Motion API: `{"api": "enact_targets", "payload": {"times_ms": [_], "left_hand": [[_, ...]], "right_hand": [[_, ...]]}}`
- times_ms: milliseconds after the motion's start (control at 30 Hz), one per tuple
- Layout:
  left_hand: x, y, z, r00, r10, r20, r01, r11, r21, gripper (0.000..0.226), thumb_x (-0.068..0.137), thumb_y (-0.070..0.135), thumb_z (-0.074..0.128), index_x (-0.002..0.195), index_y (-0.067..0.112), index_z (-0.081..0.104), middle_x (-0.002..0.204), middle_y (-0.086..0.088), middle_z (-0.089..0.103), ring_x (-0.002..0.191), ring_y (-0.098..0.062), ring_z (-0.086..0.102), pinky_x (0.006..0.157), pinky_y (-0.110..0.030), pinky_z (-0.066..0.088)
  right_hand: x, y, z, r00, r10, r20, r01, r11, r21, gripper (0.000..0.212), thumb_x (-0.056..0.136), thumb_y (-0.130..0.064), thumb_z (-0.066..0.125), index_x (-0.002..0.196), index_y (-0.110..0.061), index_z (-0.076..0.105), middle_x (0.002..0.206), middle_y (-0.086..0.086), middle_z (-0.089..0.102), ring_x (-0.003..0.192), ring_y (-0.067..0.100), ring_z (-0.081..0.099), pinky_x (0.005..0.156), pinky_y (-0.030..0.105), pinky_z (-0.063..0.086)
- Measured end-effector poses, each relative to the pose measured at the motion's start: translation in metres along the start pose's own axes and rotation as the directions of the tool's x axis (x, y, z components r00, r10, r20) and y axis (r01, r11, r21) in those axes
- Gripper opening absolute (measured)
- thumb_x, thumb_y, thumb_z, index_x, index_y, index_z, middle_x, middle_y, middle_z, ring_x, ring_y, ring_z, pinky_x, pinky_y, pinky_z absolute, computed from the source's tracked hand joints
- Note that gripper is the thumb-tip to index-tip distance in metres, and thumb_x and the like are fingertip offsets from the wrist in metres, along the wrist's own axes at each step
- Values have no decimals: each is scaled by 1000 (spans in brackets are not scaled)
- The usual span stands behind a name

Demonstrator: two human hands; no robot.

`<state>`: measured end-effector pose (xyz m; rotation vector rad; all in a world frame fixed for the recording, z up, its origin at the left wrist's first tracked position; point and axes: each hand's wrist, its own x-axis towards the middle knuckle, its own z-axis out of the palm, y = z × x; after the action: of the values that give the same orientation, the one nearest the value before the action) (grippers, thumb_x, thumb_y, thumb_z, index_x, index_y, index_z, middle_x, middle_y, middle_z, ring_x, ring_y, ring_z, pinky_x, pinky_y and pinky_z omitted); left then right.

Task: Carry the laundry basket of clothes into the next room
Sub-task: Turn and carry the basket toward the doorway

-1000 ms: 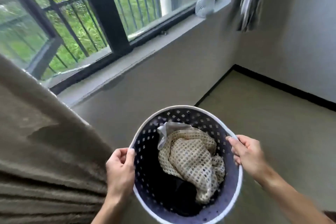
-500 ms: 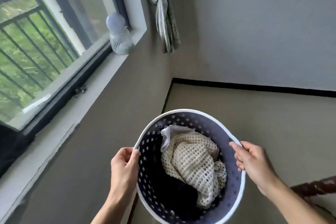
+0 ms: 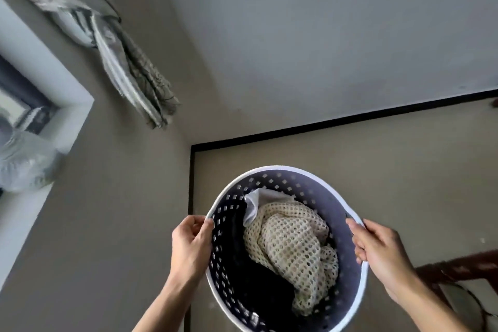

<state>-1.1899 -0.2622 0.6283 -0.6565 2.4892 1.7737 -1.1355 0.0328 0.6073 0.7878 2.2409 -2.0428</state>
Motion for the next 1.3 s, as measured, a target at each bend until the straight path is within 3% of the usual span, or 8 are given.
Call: {"api": "enact_targets", "payload": {"times_ms": [367, 567, 767, 867, 1067, 1300], "left_hand": [[176, 130, 128, 988, 69, 141, -64, 997, -41, 15, 92, 8, 56, 84, 0, 64, 38, 7, 53, 33, -4, 40, 42, -24, 36], [293, 188, 226, 949, 107, 297, -109, 994, -8, 17, 93, 9, 55, 82, -2, 64, 36, 8, 53, 31, -1, 42, 38, -17, 37], [394, 275, 344, 848, 124, 516, -171, 984, 44, 17, 93, 15, 55, 83, 5, 64, 47, 7, 64, 39, 0, 56, 46, -20, 46], [423, 320, 411, 791, 157, 591, -241, 968, 66, 16, 93, 17, 55, 84, 8, 65, 68, -5, 71, 57, -16, 66, 57, -32, 55], [441, 373, 560, 642, 147, 752, -313, 946, 83, 16, 92, 13, 57, 82, 3, 65, 52, 3, 61, 40, -3, 53, 48, -25, 46], [421, 430, 728, 515, 116, 849, -367, 925, 97, 16, 91, 12, 58, 81, 2, 65, 39, 9, 57, 37, 2, 50, 54, -29, 44]], "right_hand": [[198, -95, -22, 996, -21, -87, 22, 1000, 8, 32, 94, -14, 55, 65, -4, 45, 46, -8, 35, 42, 10, 31, 45, 26, 33], [306, -124, -31, 974, 53, -220, -36, 996, 78, 40, 93, -16, 56, 76, 18, 46, 62, 9, 33, 48, 15, 32, 50, 34, 34], [398, -155, -51, 874, 179, -451, -104, 977, 186, 34, 94, -19, 55, 81, 13, 60, 47, -3, 38, 45, 16, 35, 50, 32, 33], [429, -168, -71, 804, 230, -548, -106, 963, 249, 32, 94, -17, 55, 80, 11, 60, 46, -3, 38, 44, 16, 37, 52, 33, 34], [489, -166, -142, 650, 290, -703, -60, 941, 333, 33, 93, -17, 56, 86, 15, 59, 46, -4, 37, 42, 15, 36, 52, 33, 35], [563, -173, -261, 557, 341, -757, -28, 919, 393, 37, 92, -17, 57, 58, -7, 49, 50, 0, 33, 47, 18, 31, 53, 31, 30]]}}
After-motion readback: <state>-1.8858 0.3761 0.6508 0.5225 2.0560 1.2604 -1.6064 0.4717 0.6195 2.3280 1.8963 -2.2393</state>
